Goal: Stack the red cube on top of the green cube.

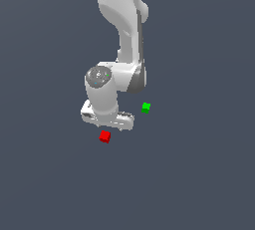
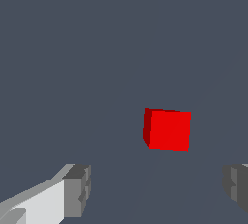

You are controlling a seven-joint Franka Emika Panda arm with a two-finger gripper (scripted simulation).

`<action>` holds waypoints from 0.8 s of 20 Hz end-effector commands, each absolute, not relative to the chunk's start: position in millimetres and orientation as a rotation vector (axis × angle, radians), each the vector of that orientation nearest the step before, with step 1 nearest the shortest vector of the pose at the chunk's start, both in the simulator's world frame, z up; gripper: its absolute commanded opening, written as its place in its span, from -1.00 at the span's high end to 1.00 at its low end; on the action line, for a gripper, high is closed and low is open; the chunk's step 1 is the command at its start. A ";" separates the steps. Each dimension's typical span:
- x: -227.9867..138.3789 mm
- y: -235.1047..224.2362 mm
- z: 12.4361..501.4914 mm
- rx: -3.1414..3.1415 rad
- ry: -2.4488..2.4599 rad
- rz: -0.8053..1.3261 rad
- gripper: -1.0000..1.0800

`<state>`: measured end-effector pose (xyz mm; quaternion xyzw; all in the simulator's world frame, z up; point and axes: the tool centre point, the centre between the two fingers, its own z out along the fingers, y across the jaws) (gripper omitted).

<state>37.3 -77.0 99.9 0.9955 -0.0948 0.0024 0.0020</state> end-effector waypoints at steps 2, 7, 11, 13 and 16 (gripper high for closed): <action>42.4 -92.7 83.9 3.119 -0.356 0.005 -0.92; 45.8 -105.1 71.4 3.115 -0.403 0.001 -0.92; 46.6 -107.4 69.7 3.114 -0.412 0.000 -0.92; 46.0 -107.2 69.7 3.114 -0.410 -0.001 -0.92; 46.0 -107.2 66.4 3.114 -0.410 -0.001 -0.92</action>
